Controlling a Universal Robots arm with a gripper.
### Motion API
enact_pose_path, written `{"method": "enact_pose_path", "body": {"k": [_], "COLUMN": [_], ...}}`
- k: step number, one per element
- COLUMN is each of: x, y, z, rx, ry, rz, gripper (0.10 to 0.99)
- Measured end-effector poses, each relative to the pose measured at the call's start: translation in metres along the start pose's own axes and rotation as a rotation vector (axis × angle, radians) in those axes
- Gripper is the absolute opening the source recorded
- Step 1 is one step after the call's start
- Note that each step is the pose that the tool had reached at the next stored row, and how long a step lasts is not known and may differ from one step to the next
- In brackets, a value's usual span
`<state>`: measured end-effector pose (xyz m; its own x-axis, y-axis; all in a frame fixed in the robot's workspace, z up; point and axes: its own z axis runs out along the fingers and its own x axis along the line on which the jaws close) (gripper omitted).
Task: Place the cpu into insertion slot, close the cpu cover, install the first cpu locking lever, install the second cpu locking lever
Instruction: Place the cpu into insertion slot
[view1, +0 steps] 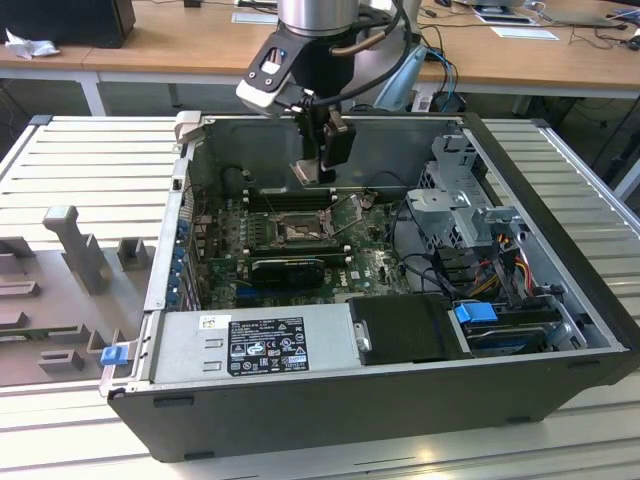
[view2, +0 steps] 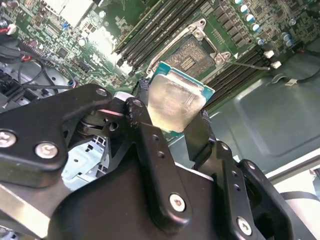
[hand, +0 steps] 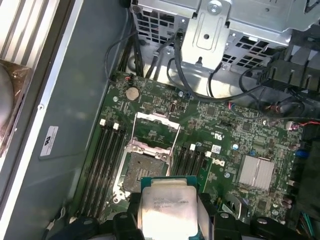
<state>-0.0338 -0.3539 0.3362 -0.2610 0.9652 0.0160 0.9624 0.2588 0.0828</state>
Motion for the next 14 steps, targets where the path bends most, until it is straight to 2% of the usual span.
{"method": "enact_pose_path", "body": {"k": [8, 14], "x": [0.0, -0.0002], "y": [-0.0001, -0.001], "z": [0.0018, 0.0132], "rx": [-0.002, -0.002], "ry": [-0.0102, -0.0106], "rz": [0.122, 0.127], "gripper": [0.529, 0.529]}}
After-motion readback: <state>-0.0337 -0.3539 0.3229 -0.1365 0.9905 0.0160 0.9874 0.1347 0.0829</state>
